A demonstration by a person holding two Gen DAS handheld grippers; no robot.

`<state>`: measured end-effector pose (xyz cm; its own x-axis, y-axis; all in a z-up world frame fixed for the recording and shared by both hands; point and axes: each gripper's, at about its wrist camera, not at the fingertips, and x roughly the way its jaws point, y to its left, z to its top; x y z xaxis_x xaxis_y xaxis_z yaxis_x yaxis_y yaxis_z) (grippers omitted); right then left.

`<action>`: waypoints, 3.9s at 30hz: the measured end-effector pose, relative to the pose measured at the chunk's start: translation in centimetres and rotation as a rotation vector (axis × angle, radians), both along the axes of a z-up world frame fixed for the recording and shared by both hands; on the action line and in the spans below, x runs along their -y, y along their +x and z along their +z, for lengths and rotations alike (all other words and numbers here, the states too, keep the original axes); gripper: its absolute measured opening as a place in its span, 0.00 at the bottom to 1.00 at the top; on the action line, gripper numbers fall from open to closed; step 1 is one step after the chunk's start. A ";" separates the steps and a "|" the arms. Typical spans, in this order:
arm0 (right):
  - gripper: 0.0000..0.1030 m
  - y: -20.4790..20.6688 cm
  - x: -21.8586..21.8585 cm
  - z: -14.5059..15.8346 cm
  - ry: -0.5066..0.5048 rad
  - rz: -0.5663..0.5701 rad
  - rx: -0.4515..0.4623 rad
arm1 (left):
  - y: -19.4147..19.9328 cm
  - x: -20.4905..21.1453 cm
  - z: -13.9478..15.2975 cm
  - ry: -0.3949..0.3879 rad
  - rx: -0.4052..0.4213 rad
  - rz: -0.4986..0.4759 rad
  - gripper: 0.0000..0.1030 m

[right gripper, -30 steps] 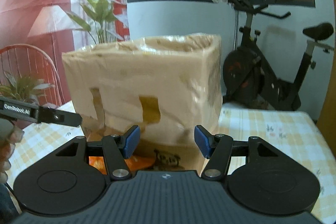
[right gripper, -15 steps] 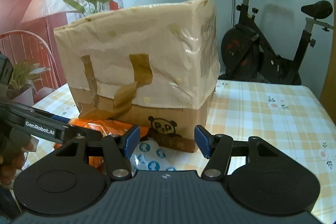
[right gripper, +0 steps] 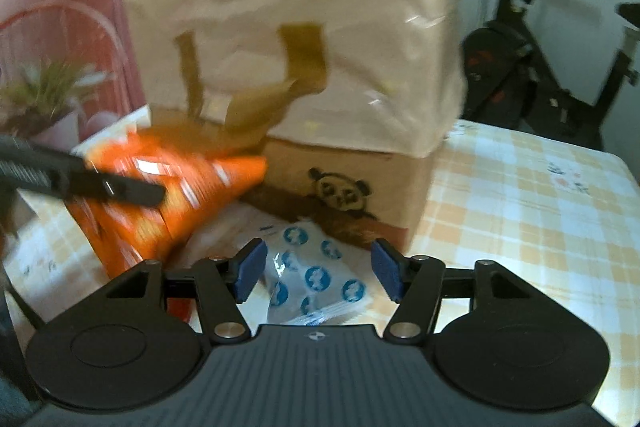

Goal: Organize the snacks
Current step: 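Grasp the orange chip bag with the left tool while the right tool grasps the white-blue packet, then carry both packets over the box and open both tools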

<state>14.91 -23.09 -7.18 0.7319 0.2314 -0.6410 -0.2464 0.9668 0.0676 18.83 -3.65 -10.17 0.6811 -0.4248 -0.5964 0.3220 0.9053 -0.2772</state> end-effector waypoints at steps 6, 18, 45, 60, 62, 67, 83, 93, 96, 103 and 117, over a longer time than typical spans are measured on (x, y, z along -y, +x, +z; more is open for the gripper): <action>0.65 2.1 -1.2 -2.2 -0.033 0.064 -0.048 | 0.0 -2.2 1.2 0.002 0.027 0.112 0.59; 0.64 2.4 -2.2 -3.9 -0.034 0.058 -0.050 | -0.1 -2.4 1.1 0.037 0.042 0.195 0.59; 0.62 2.9 -3.0 -3.8 -0.039 0.063 -0.066 | -0.9 -1.2 -0.4 0.044 -0.001 0.138 0.59; 0.49 1.6 -3.1 -4.1 -0.045 0.044 -0.013 | -1.1 -1.6 -0.3 0.047 0.006 0.168 0.59; 0.49 1.4 -2.8 -4.0 -0.036 0.030 -0.002 | -1.2 -1.7 -0.2 0.062 0.013 0.188 0.59; 0.49 1.1 -2.7 -3.8 -0.035 0.014 0.008 | -1.5 -2.7 0.3 0.057 0.016 0.243 0.59; 0.49 -2.4 6.7 2.0 0.071 -0.315 0.102 | -2.1 -7.3 9.1 0.019 0.304 0.478 0.59; 0.49 0.7 7.7 12.6 0.076 -0.272 0.387 | 2.5 -4.4 15.8 -0.006 0.450 0.333 0.60; 0.49 2.3 6.3 14.7 0.076 -0.200 0.429 | 4.8 -2.4 16.5 -0.025 0.460 0.256 0.60; 0.49 7.7 -0.1 15.0 -0.025 -0.021 0.357 | 10.4 2.3 15.3 -0.021 0.374 0.106 0.60; 0.50 11.3 -1.5 12.4 -0.104 -0.040 0.227 | 17.6 7.3 11.8 -0.035 0.209 -0.019 0.62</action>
